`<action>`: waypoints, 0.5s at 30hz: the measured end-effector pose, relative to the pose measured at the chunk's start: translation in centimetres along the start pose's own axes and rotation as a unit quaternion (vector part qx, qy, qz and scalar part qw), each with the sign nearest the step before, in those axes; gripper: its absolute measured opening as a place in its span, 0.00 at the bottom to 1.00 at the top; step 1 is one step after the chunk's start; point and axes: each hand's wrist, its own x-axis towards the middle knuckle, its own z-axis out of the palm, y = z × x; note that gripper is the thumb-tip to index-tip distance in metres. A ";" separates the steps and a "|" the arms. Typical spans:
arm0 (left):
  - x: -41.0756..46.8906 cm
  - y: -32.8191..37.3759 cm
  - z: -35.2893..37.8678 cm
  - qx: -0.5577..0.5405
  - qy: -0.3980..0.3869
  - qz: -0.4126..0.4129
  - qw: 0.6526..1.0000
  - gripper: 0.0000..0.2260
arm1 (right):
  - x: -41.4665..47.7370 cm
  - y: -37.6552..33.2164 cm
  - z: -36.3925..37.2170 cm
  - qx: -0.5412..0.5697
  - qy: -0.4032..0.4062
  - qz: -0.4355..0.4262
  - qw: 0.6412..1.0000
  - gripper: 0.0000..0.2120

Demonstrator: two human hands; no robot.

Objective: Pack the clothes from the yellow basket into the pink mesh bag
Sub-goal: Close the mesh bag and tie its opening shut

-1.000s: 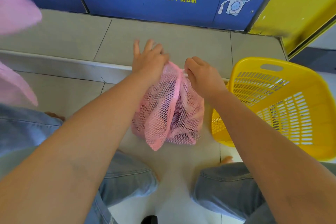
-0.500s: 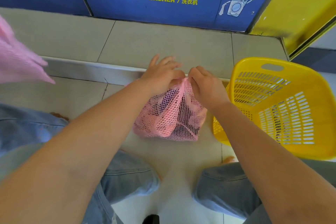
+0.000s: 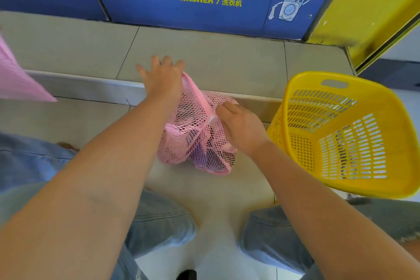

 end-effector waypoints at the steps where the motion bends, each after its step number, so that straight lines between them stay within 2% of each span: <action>1: -0.1 0.0 0.4 -0.007 -0.006 -0.011 1.000 0.18 | 0.1 -0.2 0.1 -0.002 -0.001 -0.013 1.000 0.12; 5: -0.4 -0.1 1.4 -0.057 -0.032 -0.045 0.997 0.16 | 0.0 0.0 0.8 0.007 -0.009 -0.019 1.000 0.10; 10: -1.6 -0.1 3.0 -0.156 -0.115 -0.057 0.979 0.12 | -1.4 0.4 2.2 0.036 -0.043 0.017 0.998 0.04; 13: -2.8 -0.3 4.6 -0.204 -0.159 -0.077 0.963 0.13 | -1.6 0.1 2.8 0.047 -0.072 0.047 0.995 0.08; 15: -3.7 -0.4 5.8 -0.237 -0.161 -0.089 0.954 0.17 | -1.1 0.1 3.0 0.049 -0.079 0.088 0.992 0.12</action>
